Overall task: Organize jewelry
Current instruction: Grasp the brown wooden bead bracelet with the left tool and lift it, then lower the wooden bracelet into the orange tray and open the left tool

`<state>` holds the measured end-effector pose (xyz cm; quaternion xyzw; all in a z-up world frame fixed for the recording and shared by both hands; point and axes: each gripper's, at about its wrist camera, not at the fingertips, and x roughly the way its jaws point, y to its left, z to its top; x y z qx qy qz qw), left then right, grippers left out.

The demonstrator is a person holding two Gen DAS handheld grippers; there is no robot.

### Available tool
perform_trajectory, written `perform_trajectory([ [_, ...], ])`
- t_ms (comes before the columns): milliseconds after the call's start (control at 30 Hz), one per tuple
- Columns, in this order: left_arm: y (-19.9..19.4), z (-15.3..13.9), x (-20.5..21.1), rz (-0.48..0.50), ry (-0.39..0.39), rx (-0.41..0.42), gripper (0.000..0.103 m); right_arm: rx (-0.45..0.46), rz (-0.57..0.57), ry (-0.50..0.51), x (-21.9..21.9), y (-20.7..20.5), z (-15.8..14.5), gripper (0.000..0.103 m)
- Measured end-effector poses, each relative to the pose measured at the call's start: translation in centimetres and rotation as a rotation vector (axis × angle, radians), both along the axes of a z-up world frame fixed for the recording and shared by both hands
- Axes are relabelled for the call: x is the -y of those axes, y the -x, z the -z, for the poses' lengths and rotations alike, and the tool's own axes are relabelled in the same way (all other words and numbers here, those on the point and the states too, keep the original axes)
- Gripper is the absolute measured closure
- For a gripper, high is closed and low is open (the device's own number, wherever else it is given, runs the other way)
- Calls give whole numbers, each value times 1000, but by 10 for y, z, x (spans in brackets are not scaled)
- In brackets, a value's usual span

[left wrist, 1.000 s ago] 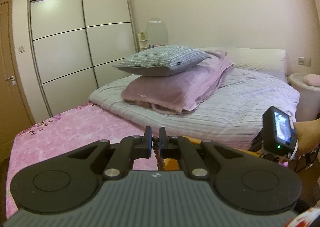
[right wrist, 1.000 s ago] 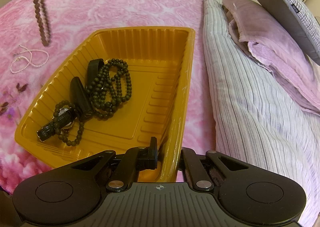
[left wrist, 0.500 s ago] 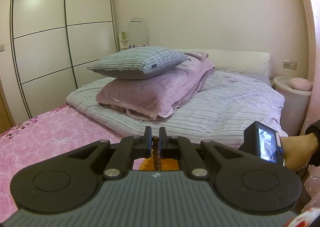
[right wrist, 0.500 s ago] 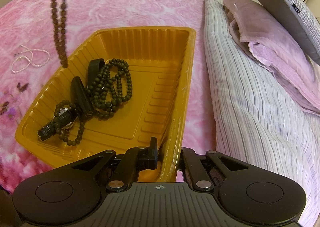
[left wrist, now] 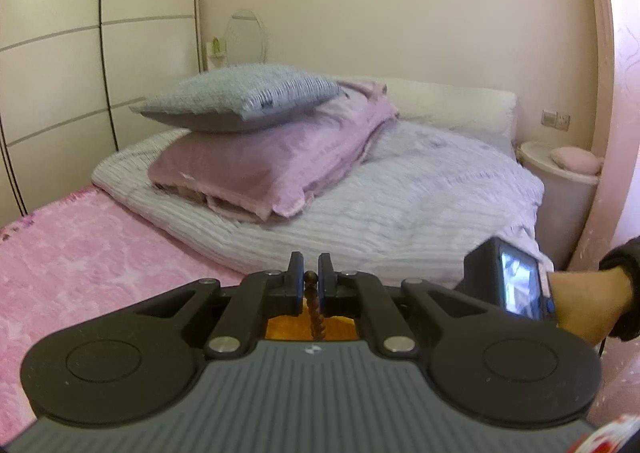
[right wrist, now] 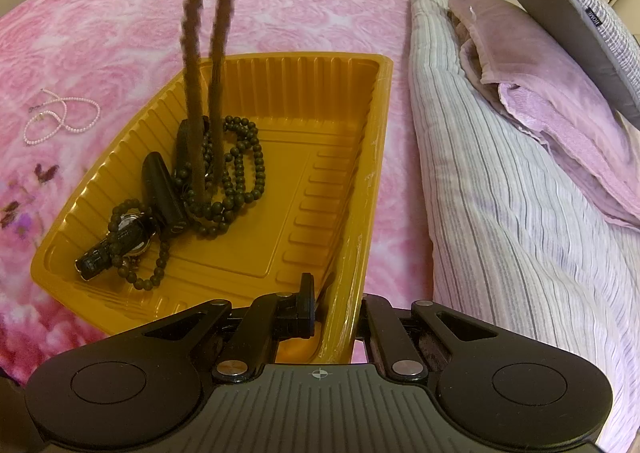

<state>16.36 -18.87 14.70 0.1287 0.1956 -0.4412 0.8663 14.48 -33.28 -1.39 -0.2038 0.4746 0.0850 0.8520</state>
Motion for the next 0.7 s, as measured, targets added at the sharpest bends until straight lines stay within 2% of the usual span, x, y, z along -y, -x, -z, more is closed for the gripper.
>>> perform_trajectory([
  [300, -20, 39, 20, -3, -74, -76, 97, -1, 0, -1, -1, 0, 2, 98],
  [700, -33, 58, 21, -22, -98, -136, 97, -3, 1, -3, 1, 0, 3, 98],
])
